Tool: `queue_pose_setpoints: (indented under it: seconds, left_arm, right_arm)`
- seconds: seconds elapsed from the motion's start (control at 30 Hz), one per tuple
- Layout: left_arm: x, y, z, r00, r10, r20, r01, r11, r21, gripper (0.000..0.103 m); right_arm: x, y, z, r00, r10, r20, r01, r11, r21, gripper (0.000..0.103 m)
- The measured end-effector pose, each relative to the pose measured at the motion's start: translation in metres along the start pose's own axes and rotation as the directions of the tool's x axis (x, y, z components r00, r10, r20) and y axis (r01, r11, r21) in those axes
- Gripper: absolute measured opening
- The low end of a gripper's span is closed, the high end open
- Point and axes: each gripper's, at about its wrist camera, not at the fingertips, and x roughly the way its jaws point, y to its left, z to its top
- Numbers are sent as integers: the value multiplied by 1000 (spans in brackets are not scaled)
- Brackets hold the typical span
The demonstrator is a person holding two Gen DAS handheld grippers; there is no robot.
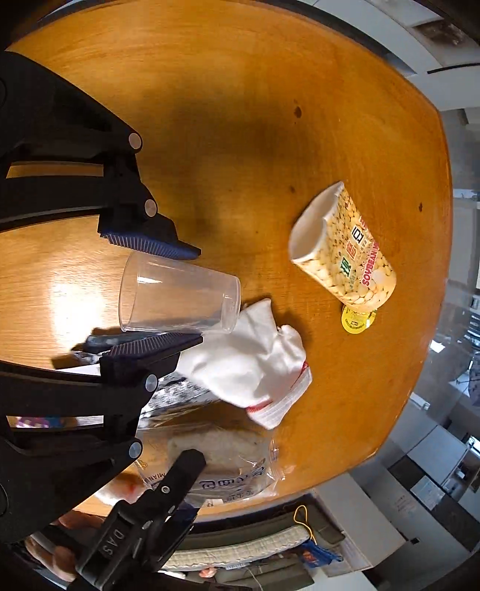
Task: Collect trash
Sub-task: 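Grasp the clear plastic cup with the left tool while the right tool grasps the bread packet, then carry the cup and bread packet over the black trash bag and open both tools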
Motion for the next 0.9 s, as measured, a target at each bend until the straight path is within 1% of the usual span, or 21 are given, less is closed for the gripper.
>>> queue_pose_setpoints:
  seconds: [0.2, 0.3, 0.43, 0.53, 0.67, 0.73, 0.83, 0.9]
  left_arm:
    - [-40, 10, -24, 998, -39, 51, 40, 999, -9, 40]
    - [-65, 23, -42, 996, -54, 77, 56, 998, -19, 40]
    - [-90, 38, -69, 992, -68, 110, 72, 997, -30, 40]
    - [-111, 57, -96, 987, -71, 144, 79, 996, -50, 40]
    - [-136, 88, -138, 981, -65, 182, 81, 993, -82, 40]
    - [-145, 106, -160, 980, -50, 191, 70, 993, -99, 40]
    - [-159, 139, -199, 976, -31, 216, 64, 986, -151, 40]
    - [-172, 166, -228, 972, -4, 236, 52, 978, -200, 40]
  right_arm:
    - [-32, 21, -19, 999, 25, 37, -24, 999, -35, 69]
    - [-51, 37, -32, 998, 38, 55, -34, 997, -70, 69]
    - [-73, 67, -58, 994, 82, 66, -73, 989, -132, 69]
    - [-85, 95, -83, 991, 122, 63, -109, 977, -184, 69]
    - [-88, 139, -121, 981, 191, 33, -177, 950, -256, 69]
    - [-85, 161, -140, 974, 226, 7, -215, 932, -292, 69]
    - [-77, 199, -169, 960, 276, -46, -274, 897, -346, 69]
    - [-72, 228, -190, 948, 306, -89, -316, 867, -386, 69]
